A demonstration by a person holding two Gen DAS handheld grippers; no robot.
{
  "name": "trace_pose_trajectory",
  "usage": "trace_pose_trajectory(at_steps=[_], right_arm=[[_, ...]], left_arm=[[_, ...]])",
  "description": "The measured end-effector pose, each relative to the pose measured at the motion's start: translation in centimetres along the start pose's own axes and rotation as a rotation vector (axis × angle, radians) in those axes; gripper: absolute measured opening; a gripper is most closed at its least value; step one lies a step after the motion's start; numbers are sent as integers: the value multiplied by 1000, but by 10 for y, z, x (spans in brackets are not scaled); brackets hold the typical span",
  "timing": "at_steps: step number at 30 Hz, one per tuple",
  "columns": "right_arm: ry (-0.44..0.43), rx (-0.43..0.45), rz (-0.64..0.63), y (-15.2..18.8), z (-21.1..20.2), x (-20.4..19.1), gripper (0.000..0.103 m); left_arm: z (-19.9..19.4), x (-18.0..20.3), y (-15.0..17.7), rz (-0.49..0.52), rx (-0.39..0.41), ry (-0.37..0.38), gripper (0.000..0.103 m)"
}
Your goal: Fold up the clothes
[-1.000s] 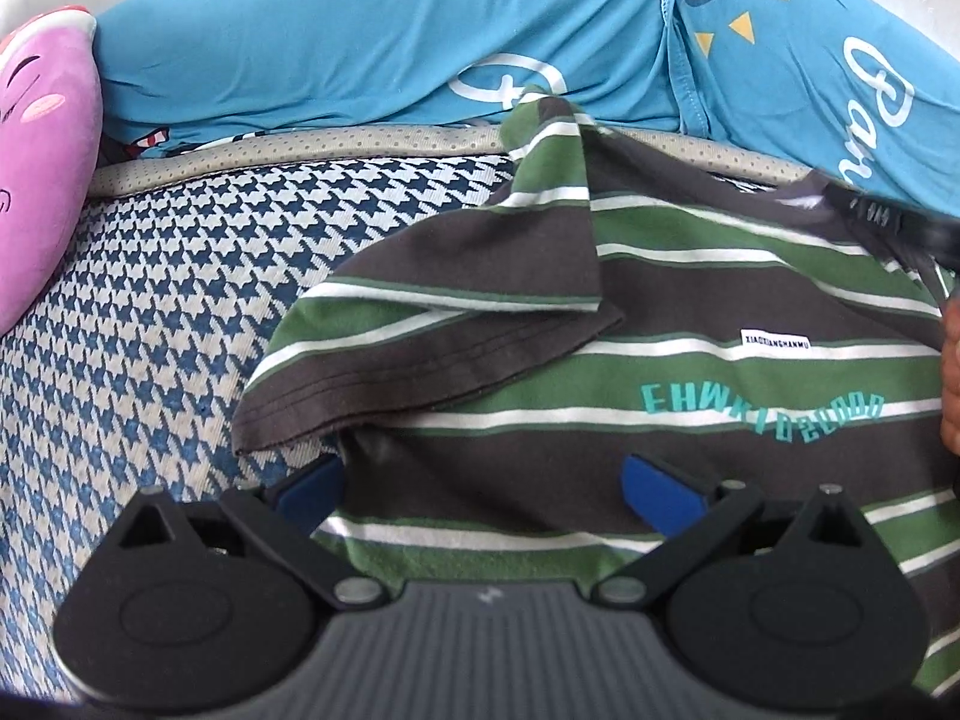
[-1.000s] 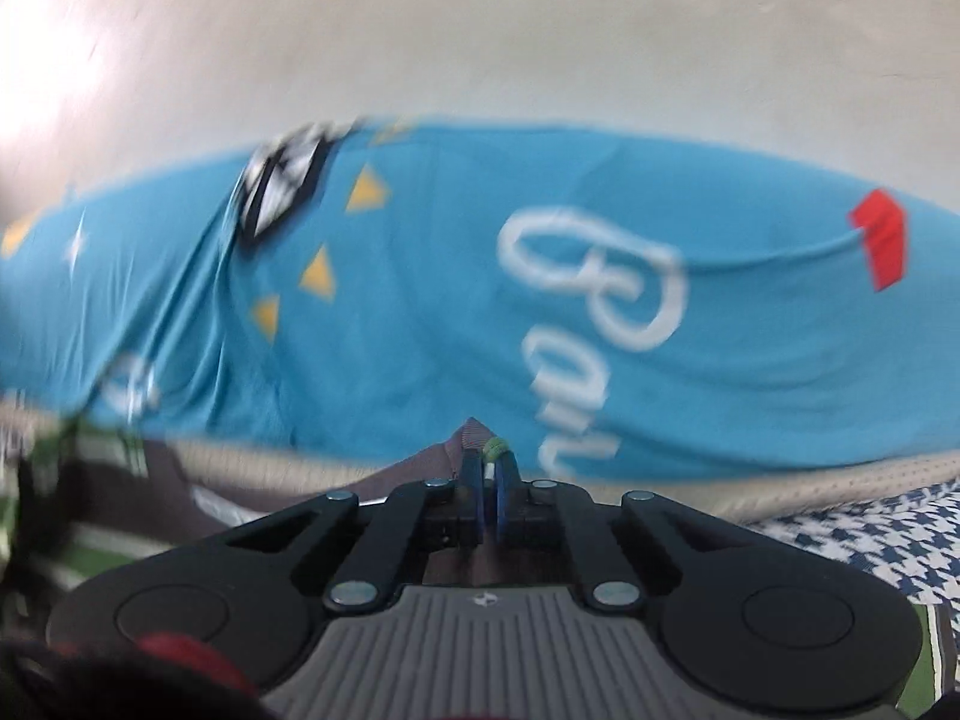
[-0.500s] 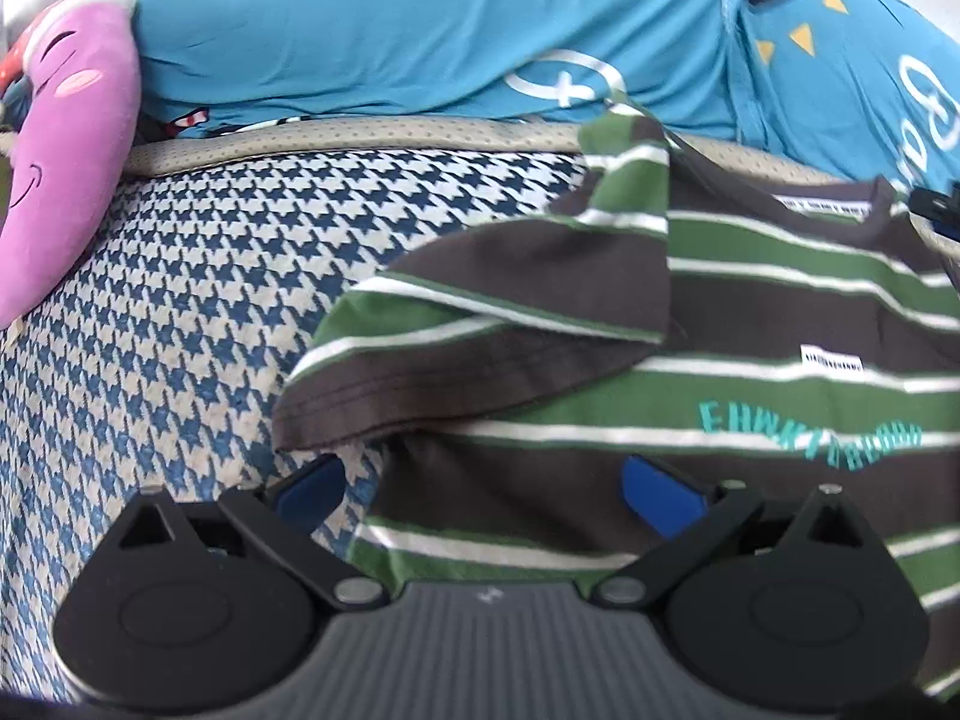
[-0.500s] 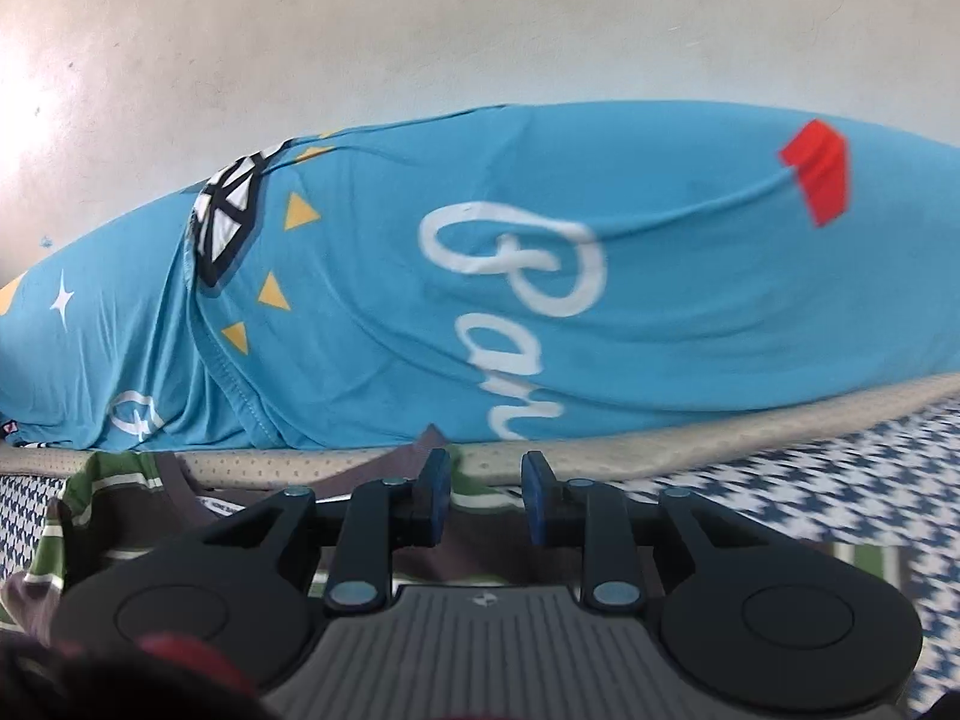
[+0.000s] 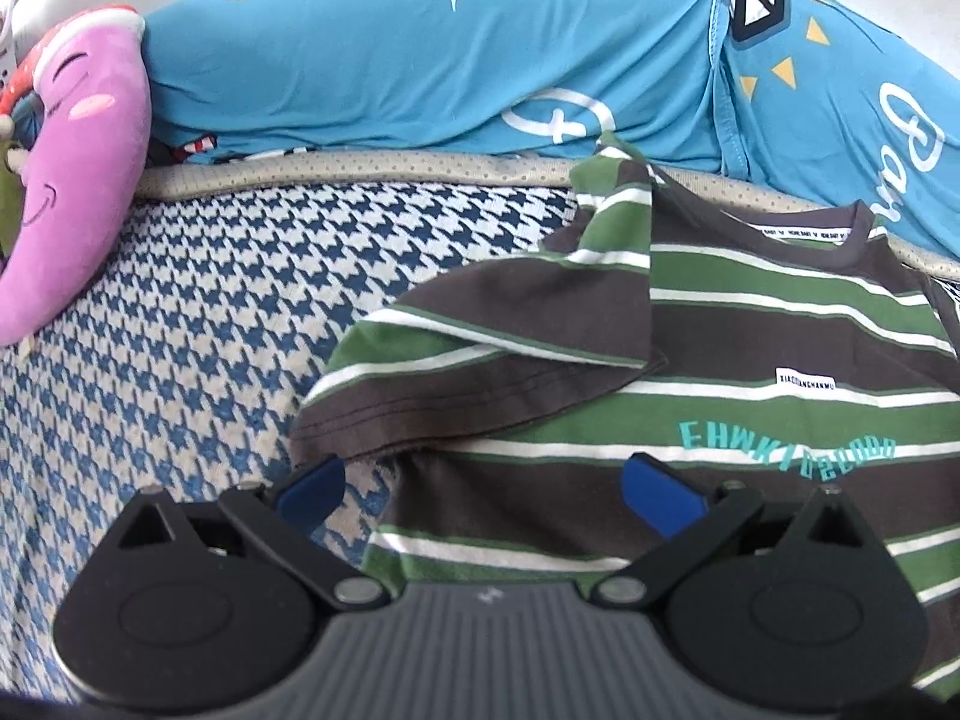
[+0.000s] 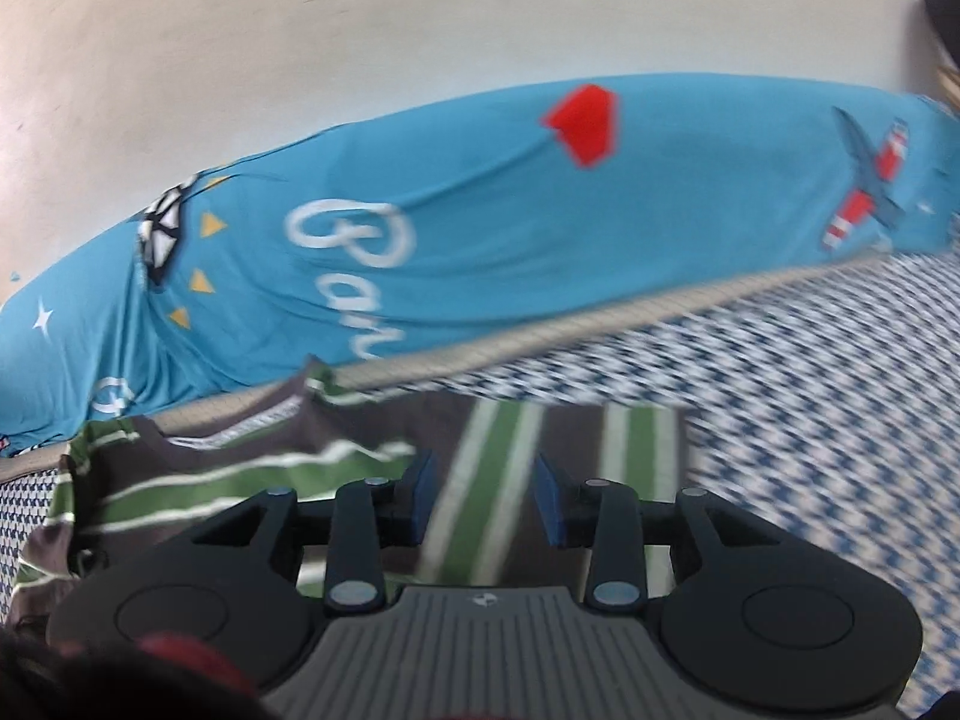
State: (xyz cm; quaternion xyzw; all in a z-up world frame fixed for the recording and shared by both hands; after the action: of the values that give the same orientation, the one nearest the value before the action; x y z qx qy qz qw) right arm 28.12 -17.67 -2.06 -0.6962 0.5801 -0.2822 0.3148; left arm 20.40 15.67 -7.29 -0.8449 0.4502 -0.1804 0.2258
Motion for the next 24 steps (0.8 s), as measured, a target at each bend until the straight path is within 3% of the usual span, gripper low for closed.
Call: trace_pose_trajectory(at_steps=[8, 15, 24], right_arm=[[43, -12, 142, 22, -9, 59, 39], [52, -19, 200, 30, 17, 70, 40], [103, 3, 170, 26, 44, 69, 41]], left_arm=[[-8, -16, -6, -41, 15, -1, 103], [-7, -17, -5, -29, 19, -11, 103], [0, -15, -2, -29, -14, -8, 103]])
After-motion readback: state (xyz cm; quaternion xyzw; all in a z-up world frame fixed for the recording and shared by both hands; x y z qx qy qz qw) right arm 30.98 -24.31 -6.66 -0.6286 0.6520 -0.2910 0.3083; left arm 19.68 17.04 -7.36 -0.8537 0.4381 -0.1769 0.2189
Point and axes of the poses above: each gripper's, at about its wrist camera, not at the fingertips, and z roughly the way its jaws point, x to its right, y to its underside, the point moved 8 cm from there along z, roughly the way its jaws point, and after that the axes turned 15 degrees about -z, right-handed, at the moved point
